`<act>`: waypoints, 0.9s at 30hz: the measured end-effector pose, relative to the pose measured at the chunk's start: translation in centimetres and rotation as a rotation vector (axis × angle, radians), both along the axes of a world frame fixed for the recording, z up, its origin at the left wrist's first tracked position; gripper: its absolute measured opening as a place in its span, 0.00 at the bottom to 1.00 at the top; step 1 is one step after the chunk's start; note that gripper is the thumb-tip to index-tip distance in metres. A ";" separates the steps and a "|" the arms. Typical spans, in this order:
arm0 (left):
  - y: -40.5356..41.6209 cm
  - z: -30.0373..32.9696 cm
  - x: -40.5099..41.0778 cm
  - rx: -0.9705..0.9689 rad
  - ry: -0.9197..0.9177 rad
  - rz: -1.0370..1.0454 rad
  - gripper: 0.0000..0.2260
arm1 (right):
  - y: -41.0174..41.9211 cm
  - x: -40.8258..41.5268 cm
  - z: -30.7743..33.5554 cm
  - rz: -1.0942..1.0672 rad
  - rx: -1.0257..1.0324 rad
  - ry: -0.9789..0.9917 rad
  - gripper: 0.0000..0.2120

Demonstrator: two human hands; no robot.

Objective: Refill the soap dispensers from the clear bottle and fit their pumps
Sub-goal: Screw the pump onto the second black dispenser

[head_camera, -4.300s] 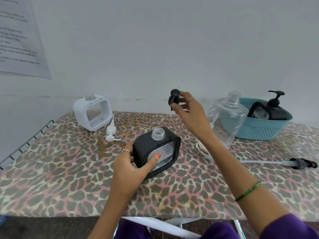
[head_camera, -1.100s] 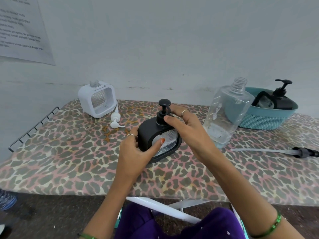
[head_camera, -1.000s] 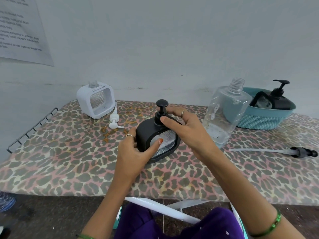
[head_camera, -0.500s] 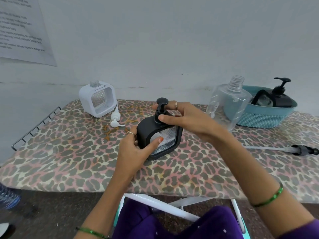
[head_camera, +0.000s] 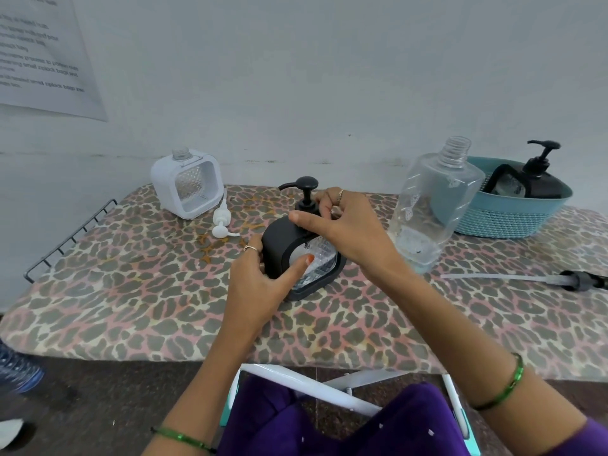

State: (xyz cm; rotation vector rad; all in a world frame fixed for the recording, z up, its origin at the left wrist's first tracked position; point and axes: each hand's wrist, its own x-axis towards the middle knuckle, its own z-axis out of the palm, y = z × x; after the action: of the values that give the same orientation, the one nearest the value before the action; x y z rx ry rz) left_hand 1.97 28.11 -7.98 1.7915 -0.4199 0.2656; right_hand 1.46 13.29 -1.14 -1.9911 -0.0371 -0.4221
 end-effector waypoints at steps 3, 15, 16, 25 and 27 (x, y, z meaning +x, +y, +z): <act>0.0 0.0 -0.1 -0.002 0.003 -0.013 0.22 | -1.7 0.4 0.7 0.123 0.009 0.059 0.16; -0.2 0.2 0.1 -0.013 0.031 -0.029 0.16 | -2.3 0.9 1.6 0.403 -0.022 0.137 0.22; -0.2 0.2 0.1 0.004 0.017 -0.020 0.17 | -2.2 0.9 1.2 0.373 0.000 0.121 0.22; -0.2 -0.6 0.5 0.117 -0.104 0.044 0.25 | -0.3 -0.5 0.0 0.119 0.108 0.027 0.20; -0.2 -0.6 0.5 0.122 -0.100 0.045 0.25 | -0.1 -0.5 0.1 0.096 0.099 0.016 0.19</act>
State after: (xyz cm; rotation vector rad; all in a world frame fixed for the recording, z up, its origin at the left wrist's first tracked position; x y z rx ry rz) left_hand 2.42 27.91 -8.53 1.9141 -0.4758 0.3695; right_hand 0.97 13.19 -1.07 -1.8865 -0.0998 -0.3396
